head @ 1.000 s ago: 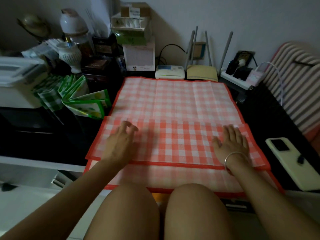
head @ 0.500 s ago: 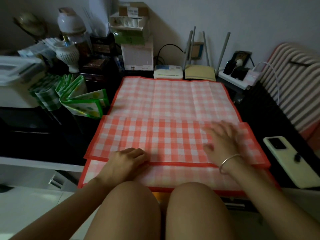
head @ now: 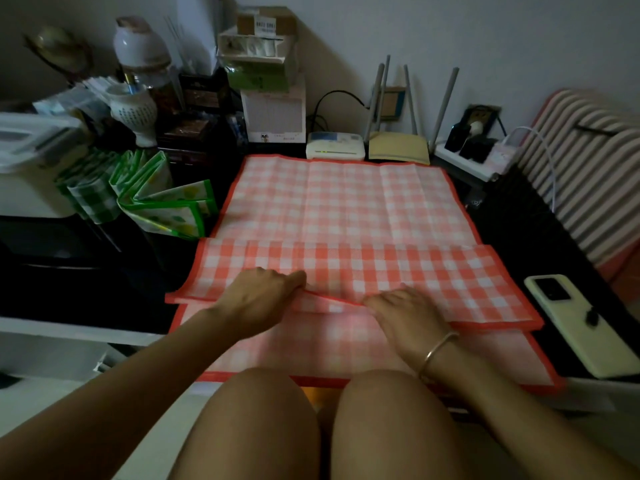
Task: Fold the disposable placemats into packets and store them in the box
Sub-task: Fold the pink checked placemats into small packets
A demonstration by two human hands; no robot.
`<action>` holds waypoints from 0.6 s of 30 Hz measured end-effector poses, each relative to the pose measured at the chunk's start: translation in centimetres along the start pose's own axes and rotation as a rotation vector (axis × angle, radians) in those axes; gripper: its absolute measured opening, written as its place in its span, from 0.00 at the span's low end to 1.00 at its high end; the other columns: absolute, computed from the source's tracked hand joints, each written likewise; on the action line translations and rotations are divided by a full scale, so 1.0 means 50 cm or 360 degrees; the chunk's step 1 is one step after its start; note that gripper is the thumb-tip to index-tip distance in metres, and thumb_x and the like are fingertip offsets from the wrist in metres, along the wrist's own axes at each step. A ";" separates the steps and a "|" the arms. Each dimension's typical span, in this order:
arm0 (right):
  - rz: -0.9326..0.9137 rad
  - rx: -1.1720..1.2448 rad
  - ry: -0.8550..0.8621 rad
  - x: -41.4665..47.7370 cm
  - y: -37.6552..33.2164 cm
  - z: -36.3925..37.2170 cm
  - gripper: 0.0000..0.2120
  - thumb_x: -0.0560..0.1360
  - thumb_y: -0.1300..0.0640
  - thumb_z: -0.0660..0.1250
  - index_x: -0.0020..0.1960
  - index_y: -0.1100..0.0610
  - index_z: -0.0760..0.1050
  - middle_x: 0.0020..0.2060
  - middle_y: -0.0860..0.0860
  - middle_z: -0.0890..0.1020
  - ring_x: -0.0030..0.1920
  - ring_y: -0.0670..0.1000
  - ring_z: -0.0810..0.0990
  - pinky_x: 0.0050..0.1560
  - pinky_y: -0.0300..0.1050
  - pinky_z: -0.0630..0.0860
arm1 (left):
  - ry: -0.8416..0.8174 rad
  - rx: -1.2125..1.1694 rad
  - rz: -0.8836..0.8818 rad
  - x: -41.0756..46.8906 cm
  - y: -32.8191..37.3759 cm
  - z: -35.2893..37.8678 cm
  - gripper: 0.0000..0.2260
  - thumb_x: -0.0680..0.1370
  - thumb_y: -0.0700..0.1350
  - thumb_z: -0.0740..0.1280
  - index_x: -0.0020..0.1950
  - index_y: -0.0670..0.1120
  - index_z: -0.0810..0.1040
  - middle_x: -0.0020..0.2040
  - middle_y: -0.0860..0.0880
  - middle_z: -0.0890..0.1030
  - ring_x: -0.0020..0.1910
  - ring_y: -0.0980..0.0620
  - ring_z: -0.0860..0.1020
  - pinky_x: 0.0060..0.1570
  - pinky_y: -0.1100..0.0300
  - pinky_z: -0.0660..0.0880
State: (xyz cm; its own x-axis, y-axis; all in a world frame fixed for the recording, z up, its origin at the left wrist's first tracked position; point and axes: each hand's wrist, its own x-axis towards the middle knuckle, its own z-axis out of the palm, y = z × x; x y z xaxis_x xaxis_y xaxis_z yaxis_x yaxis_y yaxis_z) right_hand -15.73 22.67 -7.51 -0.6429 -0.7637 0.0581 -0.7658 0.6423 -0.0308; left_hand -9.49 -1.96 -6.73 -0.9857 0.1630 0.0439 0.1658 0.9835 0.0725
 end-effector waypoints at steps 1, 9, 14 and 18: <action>0.0010 0.0005 -0.0014 0.013 0.007 -0.019 0.16 0.78 0.62 0.57 0.63 0.52 0.74 0.47 0.52 0.82 0.51 0.56 0.78 0.47 0.46 0.70 | -0.0097 0.0034 -0.0055 0.016 -0.001 -0.010 0.12 0.84 0.51 0.50 0.60 0.51 0.70 0.42 0.49 0.80 0.37 0.47 0.78 0.35 0.55 0.72; 0.0083 0.0293 -0.0517 0.125 0.062 -0.104 0.09 0.83 0.52 0.53 0.55 0.52 0.70 0.32 0.43 0.71 0.32 0.44 0.68 0.32 0.39 0.62 | -0.0500 -0.0340 -0.0120 0.092 -0.044 -0.084 0.06 0.83 0.47 0.60 0.47 0.54 0.73 0.41 0.56 0.77 0.36 0.60 0.74 0.35 0.64 0.66; 0.0044 0.0416 -0.0705 0.129 0.067 -0.092 0.06 0.81 0.47 0.57 0.52 0.46 0.71 0.36 0.39 0.72 0.40 0.44 0.73 0.41 0.38 0.68 | -0.0819 -0.0483 -0.0086 0.091 -0.050 -0.088 0.09 0.83 0.50 0.59 0.43 0.57 0.73 0.41 0.60 0.75 0.40 0.62 0.74 0.39 0.65 0.67; 0.0066 0.0427 -0.0633 0.118 0.064 -0.082 0.10 0.80 0.45 0.58 0.57 0.46 0.74 0.40 0.41 0.78 0.44 0.47 0.78 0.47 0.41 0.73 | -0.0770 -0.0510 -0.0096 0.091 -0.049 -0.070 0.11 0.83 0.49 0.60 0.41 0.57 0.71 0.39 0.60 0.75 0.38 0.61 0.74 0.37 0.66 0.67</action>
State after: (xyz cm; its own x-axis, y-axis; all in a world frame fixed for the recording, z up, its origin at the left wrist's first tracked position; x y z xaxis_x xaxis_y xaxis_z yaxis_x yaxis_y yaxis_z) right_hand -21.92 20.48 -3.20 -0.5882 -0.7369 -0.3331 -0.6823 0.6733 -0.2847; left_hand -14.27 -3.89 -3.21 -0.8834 0.1988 -0.4244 0.0358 0.9315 0.3619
